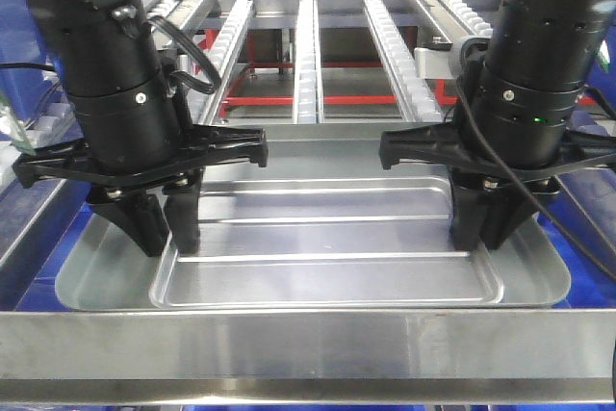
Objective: Grab silver tray and place in blue box
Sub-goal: 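Close both grippers on the opposite rims of the top tray, then lift the silver tray off the stack with both grippers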
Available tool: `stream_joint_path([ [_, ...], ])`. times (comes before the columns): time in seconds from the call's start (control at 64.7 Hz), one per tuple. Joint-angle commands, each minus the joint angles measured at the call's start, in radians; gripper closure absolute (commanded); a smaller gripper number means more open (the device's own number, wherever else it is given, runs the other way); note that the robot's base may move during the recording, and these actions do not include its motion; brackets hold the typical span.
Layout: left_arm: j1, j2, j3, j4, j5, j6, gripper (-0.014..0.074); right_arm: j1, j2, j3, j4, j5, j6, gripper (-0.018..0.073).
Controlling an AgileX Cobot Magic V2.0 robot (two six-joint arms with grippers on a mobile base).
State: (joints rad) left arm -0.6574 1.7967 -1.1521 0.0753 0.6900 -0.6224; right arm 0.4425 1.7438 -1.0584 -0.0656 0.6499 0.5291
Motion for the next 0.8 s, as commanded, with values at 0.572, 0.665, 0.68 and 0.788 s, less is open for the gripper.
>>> stream_joint_path([
  [0.572,-0.006,-0.047,-0.05,-0.007,0.03,-0.01,0.0611,-0.003,-0.073,-0.062,-0.009,-0.002,0.008,0.0502],
  [0.665,-0.006,-0.104,-0.057,-0.007,0.044,-0.013,0.0611,-0.003,-0.138,-0.07,-0.011,0.008,0.033,0.0501],
  [0.68,-0.006,-0.116,-0.057,-0.007,0.044,-0.015,0.0611,-0.003,-0.149,-0.07,-0.012,0.008,0.036,0.0501],
  [0.788,-0.006,-0.208,-0.057,0.044,0.055,-0.089,0.0611,-0.001,-0.222,-0.066,-0.016,0.03,0.044,0.0501],
])
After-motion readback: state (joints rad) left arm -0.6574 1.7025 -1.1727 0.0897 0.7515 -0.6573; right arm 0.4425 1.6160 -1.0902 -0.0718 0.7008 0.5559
